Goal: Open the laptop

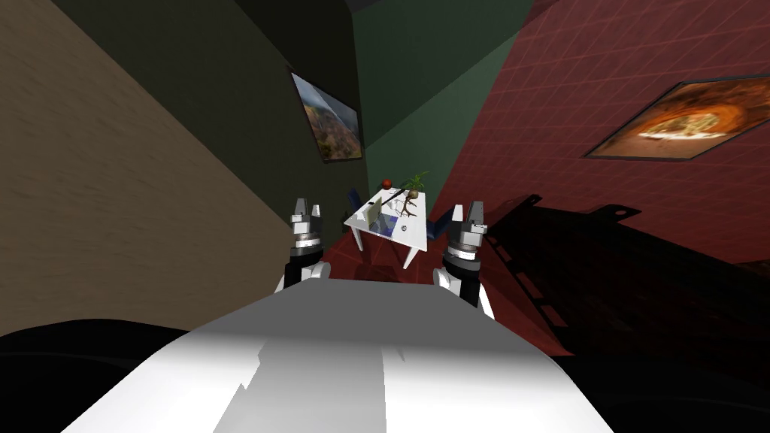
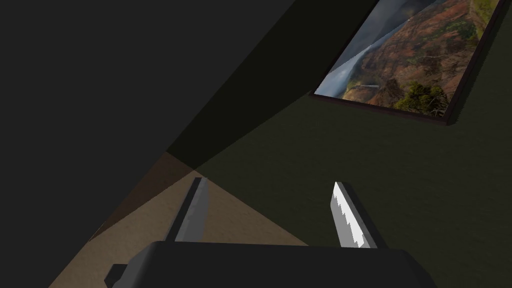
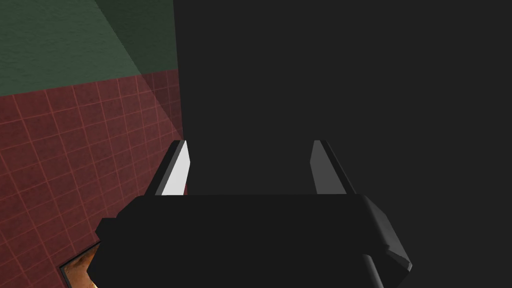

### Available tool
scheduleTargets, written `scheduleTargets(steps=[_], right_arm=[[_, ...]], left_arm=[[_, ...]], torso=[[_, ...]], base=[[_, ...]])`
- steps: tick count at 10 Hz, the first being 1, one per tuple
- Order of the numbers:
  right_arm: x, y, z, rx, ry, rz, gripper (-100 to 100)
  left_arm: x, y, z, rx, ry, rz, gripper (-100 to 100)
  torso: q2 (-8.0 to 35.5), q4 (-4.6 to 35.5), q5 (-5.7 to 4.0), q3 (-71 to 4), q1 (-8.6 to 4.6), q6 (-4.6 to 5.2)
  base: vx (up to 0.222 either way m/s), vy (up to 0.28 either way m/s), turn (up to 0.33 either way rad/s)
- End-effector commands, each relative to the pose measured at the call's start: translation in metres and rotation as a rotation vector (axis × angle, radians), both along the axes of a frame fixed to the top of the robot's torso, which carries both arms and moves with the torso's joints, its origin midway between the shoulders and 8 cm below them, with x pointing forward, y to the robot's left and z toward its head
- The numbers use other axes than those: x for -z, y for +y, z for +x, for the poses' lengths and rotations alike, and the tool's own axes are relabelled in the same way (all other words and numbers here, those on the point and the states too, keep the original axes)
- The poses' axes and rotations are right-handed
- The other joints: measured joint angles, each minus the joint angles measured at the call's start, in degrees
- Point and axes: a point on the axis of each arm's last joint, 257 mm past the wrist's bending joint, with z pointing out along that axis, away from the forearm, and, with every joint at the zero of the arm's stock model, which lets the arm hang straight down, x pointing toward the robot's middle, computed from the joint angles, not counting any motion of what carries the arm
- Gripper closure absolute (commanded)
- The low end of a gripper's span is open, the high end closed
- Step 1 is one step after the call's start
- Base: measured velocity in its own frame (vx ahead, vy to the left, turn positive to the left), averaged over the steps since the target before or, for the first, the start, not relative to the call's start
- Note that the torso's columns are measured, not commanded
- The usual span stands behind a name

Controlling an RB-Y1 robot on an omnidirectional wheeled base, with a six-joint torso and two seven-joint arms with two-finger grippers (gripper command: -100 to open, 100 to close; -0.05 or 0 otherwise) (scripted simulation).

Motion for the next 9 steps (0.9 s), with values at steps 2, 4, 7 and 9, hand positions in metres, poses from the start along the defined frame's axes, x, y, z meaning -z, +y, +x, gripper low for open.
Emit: scheduleTargets(steps=[2,4,7,9], right_arm=[[0.0,0.0,0.0,0.0,0.0,0.0,0],[0.0,0.0,0.0,0.0,0.0,0.0,0],[0.0,0.0,0.0,0.0,0.001,0.0,0],[0.0,0.0,0.0,0.0,0.001,0.0,0]], left_arm=[[0.0,0.0,0.0,0.0,0.0,0.0,0],[0.002,-0.004,0.003,0.015,0.015,0.032,-100],[0.013,-0.013,0.014,0.042,0.06,0.092,-100],[0.034,-0.022,0.031,0.059,0.136,0.142,-100]], torso=[[8.5,8.5,0.0,-16.9,0.0,0.0],[16.9,16.9,0.0,-33.8,0.0,0.0],[19.5,19.5,0.0,-39.2,0.01,0.0],[19.5,19.6,0.0,-39.2,-0.01,0.01]], base=[[0.0,0.0,0.0],[0.007,0.0,-0.009],[0.024,0.0,-0.032],[0.064,-0.005,-0.083]])
